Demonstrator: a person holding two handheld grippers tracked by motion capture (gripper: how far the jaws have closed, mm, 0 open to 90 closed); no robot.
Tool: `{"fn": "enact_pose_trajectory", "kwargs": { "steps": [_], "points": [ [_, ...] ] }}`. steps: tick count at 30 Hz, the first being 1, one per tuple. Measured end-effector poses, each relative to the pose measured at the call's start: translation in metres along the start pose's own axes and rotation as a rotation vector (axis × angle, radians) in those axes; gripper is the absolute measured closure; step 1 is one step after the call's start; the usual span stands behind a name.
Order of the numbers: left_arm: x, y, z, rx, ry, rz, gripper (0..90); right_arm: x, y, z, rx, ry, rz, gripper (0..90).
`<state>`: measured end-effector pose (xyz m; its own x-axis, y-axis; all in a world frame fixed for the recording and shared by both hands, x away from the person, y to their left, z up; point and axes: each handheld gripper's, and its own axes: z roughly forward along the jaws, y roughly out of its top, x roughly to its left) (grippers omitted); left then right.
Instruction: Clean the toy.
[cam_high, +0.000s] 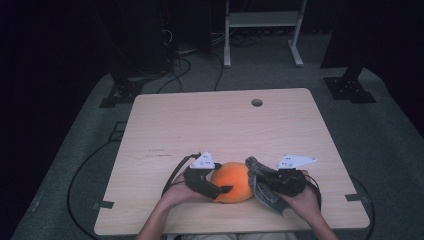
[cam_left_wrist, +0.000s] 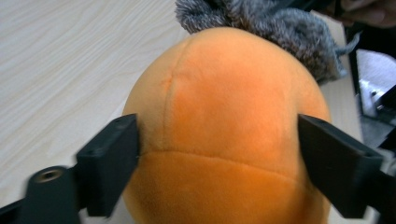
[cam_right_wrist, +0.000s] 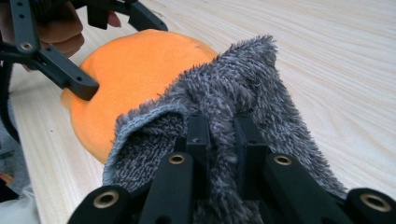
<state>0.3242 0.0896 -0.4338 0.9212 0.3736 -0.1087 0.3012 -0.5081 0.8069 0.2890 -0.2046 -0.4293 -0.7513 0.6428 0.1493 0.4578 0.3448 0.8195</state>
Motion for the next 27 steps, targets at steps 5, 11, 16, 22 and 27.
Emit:
{"fn": "enact_pose_trajectory", "kwargs": {
  "steps": [5, 11, 16, 22, 27],
  "points": [
    [0.000, 0.001, 0.004, 0.018, -0.040, -0.015, 10.0, 0.006, 0.002, 0.000, 0.000, -0.013, -0.017, 78.0],
    [-0.019, 0.010, 0.005, -0.092, 0.101, 0.204, 27.7, 0.007, 0.009, -0.014, -0.073, -0.059, -0.017, 78.2],
    [-0.026, 0.010, 0.014, -0.074, 0.076, 0.248, 15.6, 0.021, 0.015, -0.008, -0.098, -0.037, -0.068, 78.1],
    [-0.012, 0.004, 0.009, -0.066, 0.064, 0.121, 13.9, 0.022, 0.013, 0.007, -0.088, -0.047, -0.101, 78.1],
    [-0.003, -0.003, 0.007, -0.035, 0.080, 0.067, 21.0, 0.005, 0.007, 0.009, -0.061, -0.065, -0.047, 78.1]
  ]
}}
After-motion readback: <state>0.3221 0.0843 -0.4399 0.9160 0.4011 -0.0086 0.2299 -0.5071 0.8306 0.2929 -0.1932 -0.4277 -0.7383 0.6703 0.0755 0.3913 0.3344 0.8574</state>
